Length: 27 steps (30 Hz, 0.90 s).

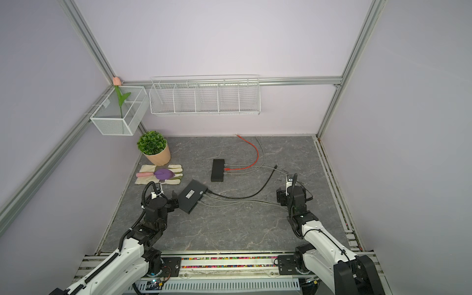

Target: Insert the plug into the switch port

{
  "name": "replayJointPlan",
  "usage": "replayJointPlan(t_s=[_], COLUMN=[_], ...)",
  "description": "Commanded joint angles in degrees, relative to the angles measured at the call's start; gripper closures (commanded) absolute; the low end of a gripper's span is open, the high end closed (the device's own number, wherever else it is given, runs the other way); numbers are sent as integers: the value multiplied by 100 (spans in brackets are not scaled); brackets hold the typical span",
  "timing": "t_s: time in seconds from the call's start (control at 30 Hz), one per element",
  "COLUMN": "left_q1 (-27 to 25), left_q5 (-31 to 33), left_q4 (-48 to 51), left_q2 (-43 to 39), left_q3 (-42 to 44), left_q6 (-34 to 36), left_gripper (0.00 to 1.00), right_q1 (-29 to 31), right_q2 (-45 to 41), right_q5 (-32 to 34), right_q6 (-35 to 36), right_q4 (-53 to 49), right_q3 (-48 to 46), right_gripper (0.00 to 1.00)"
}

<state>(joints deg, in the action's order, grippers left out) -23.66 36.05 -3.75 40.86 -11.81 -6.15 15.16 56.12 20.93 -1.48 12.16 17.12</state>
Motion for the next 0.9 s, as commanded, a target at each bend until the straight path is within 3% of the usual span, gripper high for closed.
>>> replayJointPlan(t_s=[0.0,0.27,0.87], left_q1=[-22,18,302], left_q5=[152,275,486], left_q4=[-440,-1062,-2188], left_q2=[20,202,1658], left_q3=[-117,-13,-276], left_q6=[53,157,251], left_gripper=[1,1,1], right_q1=[37,18,-73], right_q2=[64,122,895], right_q5=[1,151,430], right_q6=[67,60,398], right_q4=[224,689,1547], right_q3=[26,-88,79], right_gripper=[12,12,12])
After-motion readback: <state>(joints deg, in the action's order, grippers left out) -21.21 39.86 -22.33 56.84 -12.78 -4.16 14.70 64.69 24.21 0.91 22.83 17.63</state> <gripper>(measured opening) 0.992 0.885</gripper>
